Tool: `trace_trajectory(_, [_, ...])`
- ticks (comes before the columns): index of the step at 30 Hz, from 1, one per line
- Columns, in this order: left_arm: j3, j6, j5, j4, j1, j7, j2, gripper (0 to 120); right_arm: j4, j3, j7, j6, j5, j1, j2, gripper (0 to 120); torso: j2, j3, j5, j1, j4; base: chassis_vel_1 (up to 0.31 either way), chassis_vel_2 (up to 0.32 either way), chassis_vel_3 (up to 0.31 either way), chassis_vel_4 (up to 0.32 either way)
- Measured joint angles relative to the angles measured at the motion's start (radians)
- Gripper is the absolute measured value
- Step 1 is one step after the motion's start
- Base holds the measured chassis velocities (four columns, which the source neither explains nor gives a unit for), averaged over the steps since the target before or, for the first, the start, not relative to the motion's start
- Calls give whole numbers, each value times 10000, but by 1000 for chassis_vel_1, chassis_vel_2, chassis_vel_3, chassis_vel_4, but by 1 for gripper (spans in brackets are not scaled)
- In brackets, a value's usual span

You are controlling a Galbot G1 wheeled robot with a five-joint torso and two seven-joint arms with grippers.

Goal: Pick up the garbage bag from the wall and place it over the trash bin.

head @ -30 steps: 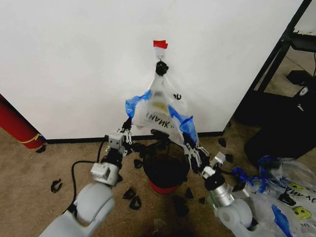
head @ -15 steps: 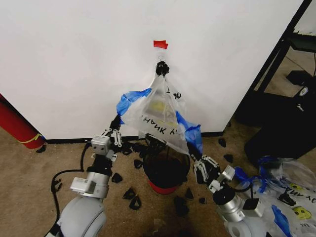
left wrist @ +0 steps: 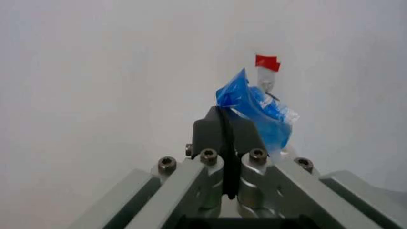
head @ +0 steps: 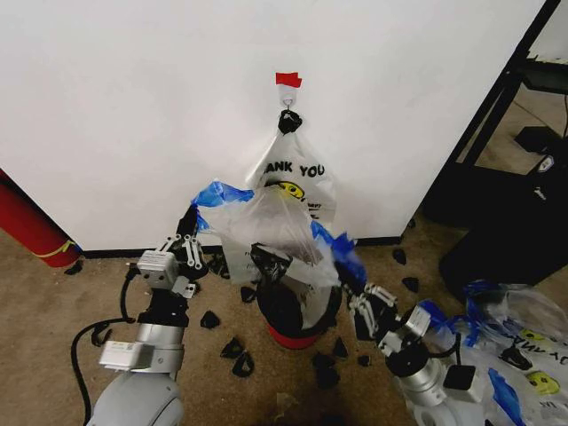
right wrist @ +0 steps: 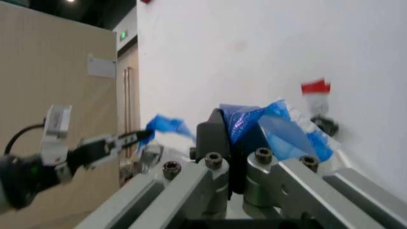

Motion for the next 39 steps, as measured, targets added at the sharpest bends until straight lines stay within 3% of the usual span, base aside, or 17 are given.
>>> trace_trajectory(12, [659,-497,-938,1153,-454,538,-975,0,-931,918,-345,151,450,695,-13,0,0,1,0,0,-2,0,0,0,0])
trace_trajectory(19, [688,-728,-953,1921,-869,811,-1290,0,-1644,517,-392,337,377,1206,185,0,-1,1,0,1,-2,0,0,0,0])
trace_trajectory(29, [572,-1190,-1075,3453,-1775,1379,-1636,0,-3068,-852,-275,538,-36,2246,930,0,-1,1,0,1,-1,0,0,0,0])
trace_trajectory(39, [478,-1482,-1255,4244,-2317,1577,-1631,0,-3807,-1031,-273,535,-225,2577,999,0,-1,1,-1,1,-1,0,0,0,0])
